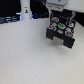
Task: Open the kcup holder, insert the kcup into the holder, and close the kcup holder
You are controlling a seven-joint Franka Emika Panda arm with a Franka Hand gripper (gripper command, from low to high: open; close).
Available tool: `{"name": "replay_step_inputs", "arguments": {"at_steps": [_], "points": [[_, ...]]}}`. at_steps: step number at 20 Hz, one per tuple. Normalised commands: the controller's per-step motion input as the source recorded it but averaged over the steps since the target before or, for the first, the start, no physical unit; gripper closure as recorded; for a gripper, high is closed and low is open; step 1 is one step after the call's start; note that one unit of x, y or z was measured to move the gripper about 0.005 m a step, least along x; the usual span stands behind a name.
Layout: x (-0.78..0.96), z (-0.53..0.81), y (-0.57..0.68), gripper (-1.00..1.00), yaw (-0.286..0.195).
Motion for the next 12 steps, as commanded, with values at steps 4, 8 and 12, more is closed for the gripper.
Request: {"name": "replay_step_inputs", "arguments": {"at_steps": [4, 8, 12], "points": [[0.64, 0.02, -0.28, -1.0, 0.051], [0.71, -0.01, -0.15, -1.0, 0.062], [0.76, -0.02, 0.0, -1.0, 0.066]]}}
